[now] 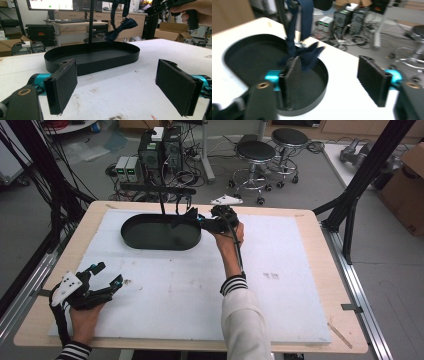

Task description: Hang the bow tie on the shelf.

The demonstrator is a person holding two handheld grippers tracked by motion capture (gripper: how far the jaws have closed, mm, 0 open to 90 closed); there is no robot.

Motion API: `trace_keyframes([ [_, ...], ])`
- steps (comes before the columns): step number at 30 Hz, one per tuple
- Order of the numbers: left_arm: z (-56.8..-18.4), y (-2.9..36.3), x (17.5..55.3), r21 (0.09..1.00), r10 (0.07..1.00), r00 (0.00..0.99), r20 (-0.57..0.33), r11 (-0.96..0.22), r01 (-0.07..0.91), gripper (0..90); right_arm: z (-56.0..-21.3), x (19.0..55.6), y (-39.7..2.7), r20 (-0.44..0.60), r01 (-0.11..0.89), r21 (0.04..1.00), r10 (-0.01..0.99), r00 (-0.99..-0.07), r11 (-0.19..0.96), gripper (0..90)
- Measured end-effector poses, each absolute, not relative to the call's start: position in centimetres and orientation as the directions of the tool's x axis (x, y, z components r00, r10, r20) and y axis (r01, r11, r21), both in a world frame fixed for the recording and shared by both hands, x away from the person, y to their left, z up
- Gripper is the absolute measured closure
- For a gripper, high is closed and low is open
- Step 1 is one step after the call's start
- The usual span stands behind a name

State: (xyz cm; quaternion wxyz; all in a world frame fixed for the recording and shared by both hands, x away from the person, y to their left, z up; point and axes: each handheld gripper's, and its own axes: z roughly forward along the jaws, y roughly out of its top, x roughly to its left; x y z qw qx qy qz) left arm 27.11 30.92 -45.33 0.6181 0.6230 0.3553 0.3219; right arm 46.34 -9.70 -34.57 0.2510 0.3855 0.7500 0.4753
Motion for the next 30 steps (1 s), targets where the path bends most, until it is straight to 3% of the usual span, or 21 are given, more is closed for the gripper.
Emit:
trace_keyframes([
  [5,-45.3,30.9,27.1,0.999,0.841,0.540,-0.037,0.015,0.045,17.7,-34.0,45.2,-11.6,0.017,0.317,0.917,0.772,-0.635,0.241,21.3],
  [9,-45.3,30.9,27.1,0.999,0.840,0.541,-0.034,0.013,0.042,17.6,-33.4,43.7,-13.6,0.031,0.296,0.930,0.757,-0.653,0.218,20.1],
  [21,-45.3,30.8,27.0,0.999,0.840,0.542,-0.024,0.005,0.036,17.4,-32.9,36.9,-19.2,-0.032,0.186,0.962,0.762,-0.646,0.198,17.7],
  [30,-45.3,30.8,27.0,1.000,0.841,0.541,-0.015,-0.001,0.030,17.4,-35.7,30.5,-23.0,-0.103,0.073,0.980,0.789,-0.606,0.184,15.0],
])
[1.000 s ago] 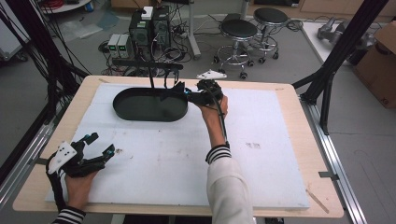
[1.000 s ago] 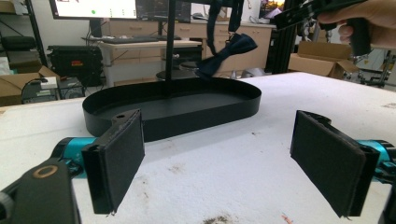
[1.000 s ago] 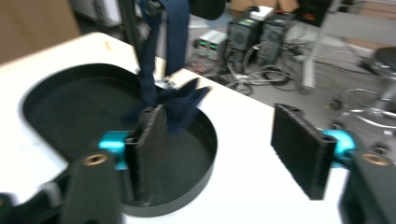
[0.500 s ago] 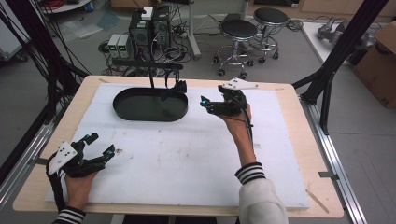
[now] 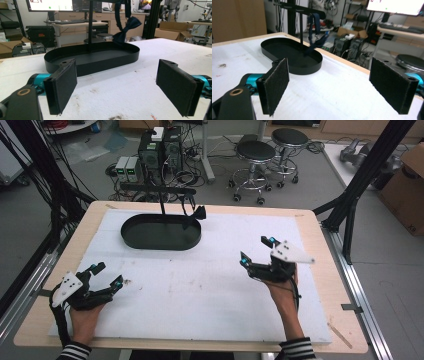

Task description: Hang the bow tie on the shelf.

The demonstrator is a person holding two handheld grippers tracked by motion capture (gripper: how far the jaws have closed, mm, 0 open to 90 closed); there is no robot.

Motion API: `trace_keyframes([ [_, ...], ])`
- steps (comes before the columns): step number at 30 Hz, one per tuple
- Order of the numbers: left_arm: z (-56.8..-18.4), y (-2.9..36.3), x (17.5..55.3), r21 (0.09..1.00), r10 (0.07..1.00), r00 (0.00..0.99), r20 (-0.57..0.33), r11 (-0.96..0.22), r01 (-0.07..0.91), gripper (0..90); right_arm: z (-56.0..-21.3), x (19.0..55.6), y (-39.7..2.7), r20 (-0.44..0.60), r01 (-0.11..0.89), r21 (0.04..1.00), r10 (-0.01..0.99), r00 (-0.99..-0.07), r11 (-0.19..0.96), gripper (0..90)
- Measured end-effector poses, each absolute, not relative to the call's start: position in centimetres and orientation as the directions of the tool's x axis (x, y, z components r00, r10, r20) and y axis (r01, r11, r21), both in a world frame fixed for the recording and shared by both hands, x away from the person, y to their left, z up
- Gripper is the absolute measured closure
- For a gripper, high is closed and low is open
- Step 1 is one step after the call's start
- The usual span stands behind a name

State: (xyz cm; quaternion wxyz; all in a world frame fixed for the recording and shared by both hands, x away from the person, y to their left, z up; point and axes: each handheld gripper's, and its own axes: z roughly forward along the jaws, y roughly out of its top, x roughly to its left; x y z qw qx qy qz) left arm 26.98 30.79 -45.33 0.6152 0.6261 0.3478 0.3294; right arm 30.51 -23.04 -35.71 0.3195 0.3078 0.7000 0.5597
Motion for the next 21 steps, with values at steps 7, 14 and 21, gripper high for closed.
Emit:
trace_keyframes([
  [7,-45.3,30.8,27.0,1.000,0.842,0.539,-0.017,0.002,0.028,17.2,-40.0,27.1,-25.8,-0.069,0.075,0.989,0.838,-0.541,0.130,12.1],
  [14,-45.3,30.8,27.0,1.000,0.843,0.538,-0.015,-0.002,0.031,17.2,-43.5,26.4,-26.3,-0.109,0.071,0.985,0.891,-0.441,0.156,11.0],
  [21,-45.3,30.8,27.0,1.000,0.842,0.539,-0.015,0.000,0.028,17.2,-45.2,26.3,-26.2,-0.063,0.056,0.994,0.920,-0.388,0.092,10.9],
])
